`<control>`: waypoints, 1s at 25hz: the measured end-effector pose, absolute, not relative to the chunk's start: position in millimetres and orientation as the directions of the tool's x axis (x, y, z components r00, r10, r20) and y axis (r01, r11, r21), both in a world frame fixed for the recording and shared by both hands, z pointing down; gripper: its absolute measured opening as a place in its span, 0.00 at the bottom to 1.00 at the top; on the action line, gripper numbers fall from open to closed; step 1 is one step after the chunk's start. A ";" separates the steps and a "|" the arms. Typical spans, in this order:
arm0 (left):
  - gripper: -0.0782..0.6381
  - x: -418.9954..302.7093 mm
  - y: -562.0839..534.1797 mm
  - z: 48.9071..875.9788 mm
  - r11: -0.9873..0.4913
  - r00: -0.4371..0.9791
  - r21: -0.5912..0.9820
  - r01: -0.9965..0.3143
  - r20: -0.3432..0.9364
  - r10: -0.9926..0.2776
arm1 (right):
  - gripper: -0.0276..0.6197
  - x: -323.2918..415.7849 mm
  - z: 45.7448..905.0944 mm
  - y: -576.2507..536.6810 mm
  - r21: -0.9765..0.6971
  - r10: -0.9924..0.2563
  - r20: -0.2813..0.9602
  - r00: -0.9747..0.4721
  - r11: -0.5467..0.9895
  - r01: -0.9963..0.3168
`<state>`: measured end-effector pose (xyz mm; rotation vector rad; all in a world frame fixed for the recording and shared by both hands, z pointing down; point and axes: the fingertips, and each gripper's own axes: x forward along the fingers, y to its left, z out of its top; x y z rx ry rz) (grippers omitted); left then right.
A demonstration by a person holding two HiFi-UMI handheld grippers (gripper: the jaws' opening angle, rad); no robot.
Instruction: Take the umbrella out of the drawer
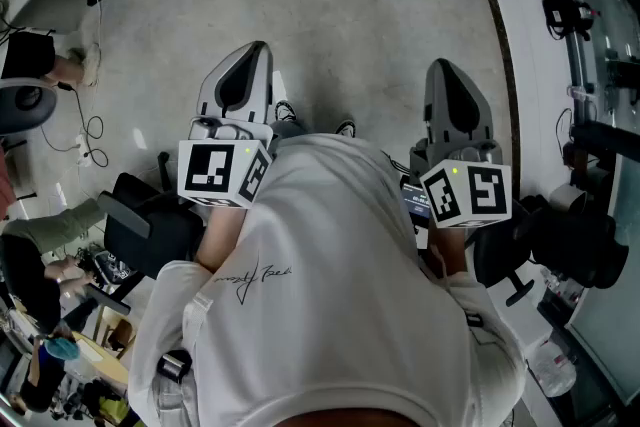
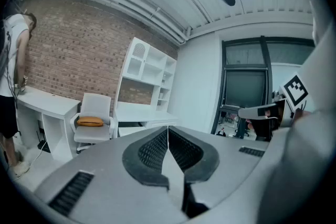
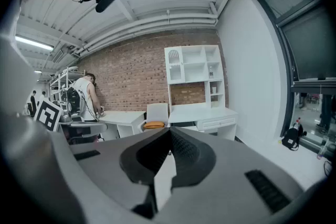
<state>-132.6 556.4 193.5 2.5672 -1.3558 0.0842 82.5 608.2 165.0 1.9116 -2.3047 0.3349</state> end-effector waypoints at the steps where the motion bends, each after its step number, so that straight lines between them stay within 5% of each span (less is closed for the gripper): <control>1: 0.13 -135.0 554.5 193.4 -0.535 0.562 0.183 -0.825 0.161 -0.811 | 0.08 82.3 167.3 607.6 -0.078 -0.952 0.244 -0.185 0.171 -0.982; 25: 0.13 -192.2 534.4 195.0 -0.559 0.594 0.216 -0.800 0.159 -0.789 | 0.08 22.2 178.5 596.6 -0.051 -0.926 0.316 -0.205 0.199 -0.979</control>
